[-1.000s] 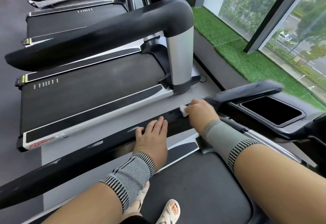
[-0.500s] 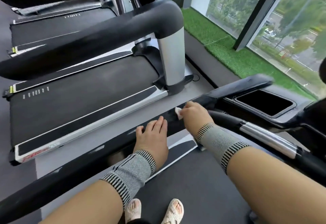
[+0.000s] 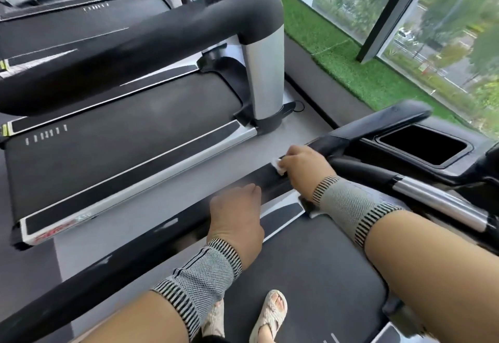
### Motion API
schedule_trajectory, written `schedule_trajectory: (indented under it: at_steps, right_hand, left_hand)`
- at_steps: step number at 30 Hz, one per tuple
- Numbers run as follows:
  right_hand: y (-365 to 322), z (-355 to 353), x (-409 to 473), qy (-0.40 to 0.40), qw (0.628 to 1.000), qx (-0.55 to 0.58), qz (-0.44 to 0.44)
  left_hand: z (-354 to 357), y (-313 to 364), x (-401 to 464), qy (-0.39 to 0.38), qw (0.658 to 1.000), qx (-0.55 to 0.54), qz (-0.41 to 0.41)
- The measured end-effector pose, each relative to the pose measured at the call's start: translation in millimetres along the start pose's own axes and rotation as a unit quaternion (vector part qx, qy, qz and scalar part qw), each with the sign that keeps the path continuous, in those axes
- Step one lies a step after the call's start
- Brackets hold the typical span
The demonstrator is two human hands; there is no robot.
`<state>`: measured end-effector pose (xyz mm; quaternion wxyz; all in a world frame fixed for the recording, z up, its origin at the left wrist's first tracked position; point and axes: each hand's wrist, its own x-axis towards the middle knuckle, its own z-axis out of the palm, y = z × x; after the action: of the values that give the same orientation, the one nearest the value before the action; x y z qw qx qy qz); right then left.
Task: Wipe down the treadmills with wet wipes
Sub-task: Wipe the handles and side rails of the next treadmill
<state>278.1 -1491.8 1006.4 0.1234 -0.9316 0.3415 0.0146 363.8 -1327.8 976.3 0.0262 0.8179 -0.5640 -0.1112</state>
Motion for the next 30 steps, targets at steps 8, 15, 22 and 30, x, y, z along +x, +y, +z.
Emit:
schedule_trajectory:
  at_steps: [8,15,22,30]
  right_hand:
    - [-13,0,13,-0.031,0.999,-0.009,-0.001]
    - [-17,3,11,-0.039,0.999,0.003,-0.022]
    - [-16,15,2,-0.032,0.997,-0.017,-0.070]
    - [-24,31,-18,0.083,0.995,0.042,-0.029]
  left_hand:
    - [1,-10,0,-0.001,1.000,0.000,0.025]
    - [2,-13,1,-0.005,1.000,-0.004,0.029]
    - [2,-13,2,-0.007,1.000,-0.005,0.028]
    - [1,-11,2,-0.016,0.999,0.005,0.030]
